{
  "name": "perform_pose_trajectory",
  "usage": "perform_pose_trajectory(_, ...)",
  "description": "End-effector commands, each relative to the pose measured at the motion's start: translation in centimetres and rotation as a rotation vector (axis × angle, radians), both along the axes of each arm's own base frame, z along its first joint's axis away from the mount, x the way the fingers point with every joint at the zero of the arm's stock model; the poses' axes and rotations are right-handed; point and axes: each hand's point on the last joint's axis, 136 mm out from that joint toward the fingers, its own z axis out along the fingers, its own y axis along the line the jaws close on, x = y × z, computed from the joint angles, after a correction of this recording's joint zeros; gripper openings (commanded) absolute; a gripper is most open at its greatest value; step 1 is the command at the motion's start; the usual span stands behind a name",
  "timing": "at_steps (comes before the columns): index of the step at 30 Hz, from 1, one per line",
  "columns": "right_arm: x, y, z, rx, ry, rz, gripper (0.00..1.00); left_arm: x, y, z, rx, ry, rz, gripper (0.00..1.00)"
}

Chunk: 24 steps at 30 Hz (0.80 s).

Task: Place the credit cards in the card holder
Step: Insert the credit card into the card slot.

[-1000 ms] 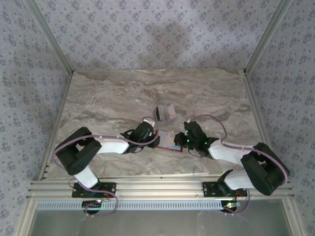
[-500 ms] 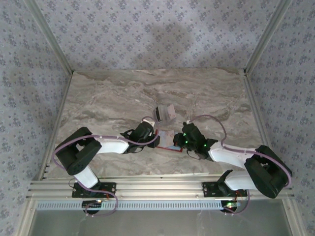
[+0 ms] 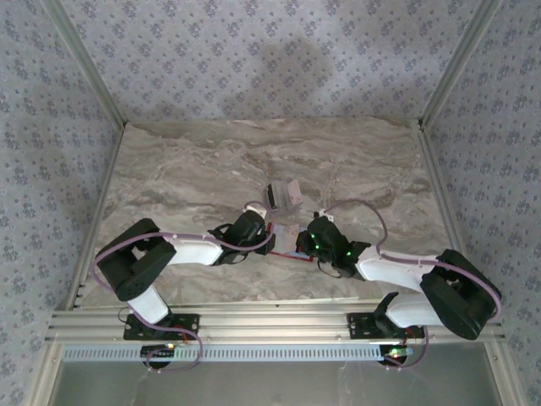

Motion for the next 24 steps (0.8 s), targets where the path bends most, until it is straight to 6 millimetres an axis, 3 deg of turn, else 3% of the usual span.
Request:
perform_pose_trajectory(1, 0.2, -0.3, -0.4, -0.025, 0.004, -0.039, 0.00, -2.9, 0.1, -3.4, 0.049, 0.123, -0.057, 0.38)
perform_pose_trajectory(17, 0.1, 1.8, -0.4, -0.005, -0.015, -0.013, 0.00, -3.4, -0.2, -3.6, 0.048, 0.125, -0.065, 0.38)
perform_pose_trajectory(24, 0.2, 1.8, -0.1, -0.016, -0.026, -0.012, 0.00, -3.6, -0.1, -3.7, 0.046, 0.127, -0.060, 0.38)
